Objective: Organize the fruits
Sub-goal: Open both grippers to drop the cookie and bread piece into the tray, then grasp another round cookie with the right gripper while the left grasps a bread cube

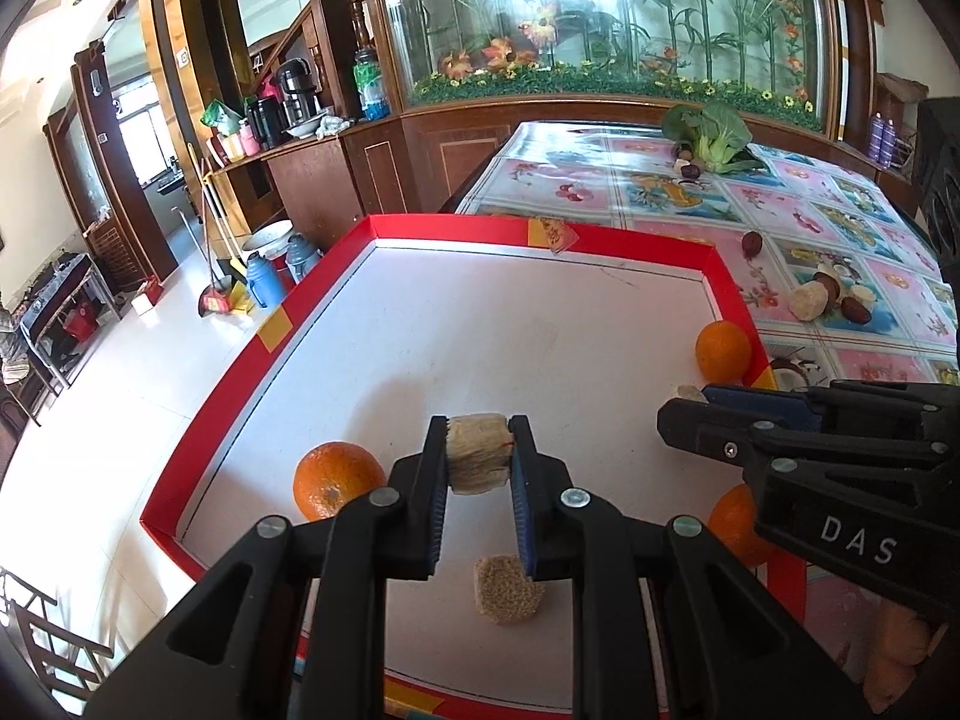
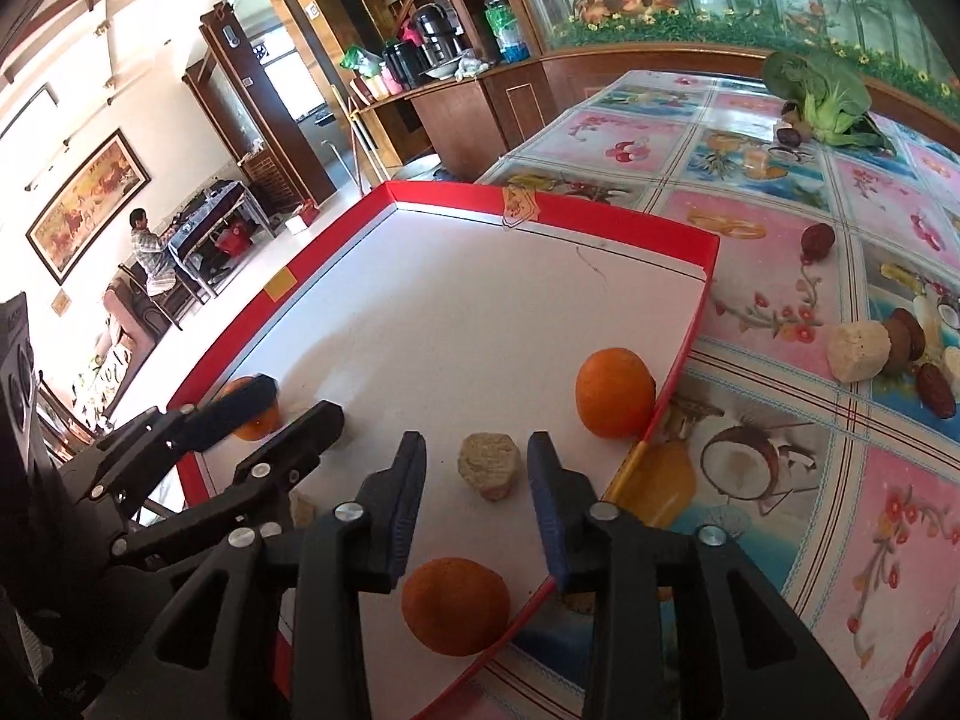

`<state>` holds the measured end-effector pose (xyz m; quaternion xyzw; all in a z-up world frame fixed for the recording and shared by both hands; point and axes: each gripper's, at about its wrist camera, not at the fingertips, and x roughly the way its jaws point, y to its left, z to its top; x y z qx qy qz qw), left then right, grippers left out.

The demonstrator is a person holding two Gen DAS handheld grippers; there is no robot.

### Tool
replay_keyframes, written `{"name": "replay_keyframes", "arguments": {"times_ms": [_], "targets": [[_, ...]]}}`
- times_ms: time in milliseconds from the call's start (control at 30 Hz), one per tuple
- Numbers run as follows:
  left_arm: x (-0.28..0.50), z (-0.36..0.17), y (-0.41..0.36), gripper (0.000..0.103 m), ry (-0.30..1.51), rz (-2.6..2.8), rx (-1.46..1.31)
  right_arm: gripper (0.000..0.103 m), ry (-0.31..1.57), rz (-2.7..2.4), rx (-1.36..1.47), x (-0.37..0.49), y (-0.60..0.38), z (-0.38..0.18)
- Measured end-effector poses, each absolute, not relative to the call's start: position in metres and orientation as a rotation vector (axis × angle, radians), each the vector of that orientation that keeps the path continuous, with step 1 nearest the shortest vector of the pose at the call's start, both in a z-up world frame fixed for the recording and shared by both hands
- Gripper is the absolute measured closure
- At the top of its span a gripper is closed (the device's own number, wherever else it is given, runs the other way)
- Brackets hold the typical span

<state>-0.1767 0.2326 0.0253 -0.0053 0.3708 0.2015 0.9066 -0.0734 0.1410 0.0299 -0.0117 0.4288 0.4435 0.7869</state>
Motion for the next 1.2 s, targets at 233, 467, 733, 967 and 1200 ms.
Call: {"name": "replay_keyframes", "arguments": {"times_ms": [233, 467, 733, 967, 1200], "targets": [[-0.184, 0.031, 0.238, 0.025, 0.737, 0.479, -0.017, 0.062, 0.817, 0.946, 0.049, -0.069, 0.111, 0.045], [-0.196, 0.046, 0.236, 0.014, 0.669, 0.51, -0.003, 0.058, 0.746, 0.799, 0.156, -0.036, 0.039, 0.053], [-0.195, 0.056, 0.2, 0.007, 0.646, 0.435, 0.052, 0.057, 0.711, 0.592, 0.312, 0.008, -0.062, 0.055], [-0.188, 0.063, 0.146, 0.005, 0.643, 0.303, 0.129, 0.057, 0.744, 0.496, 0.34, 0.035, -0.106, 0.046], [-0.175, 0.053, 0.095, 0.004, 0.683, 0.208, 0.201, 0.057, 0.813, 0.535, 0.295, 0.044, -0.099, 0.039]]}}
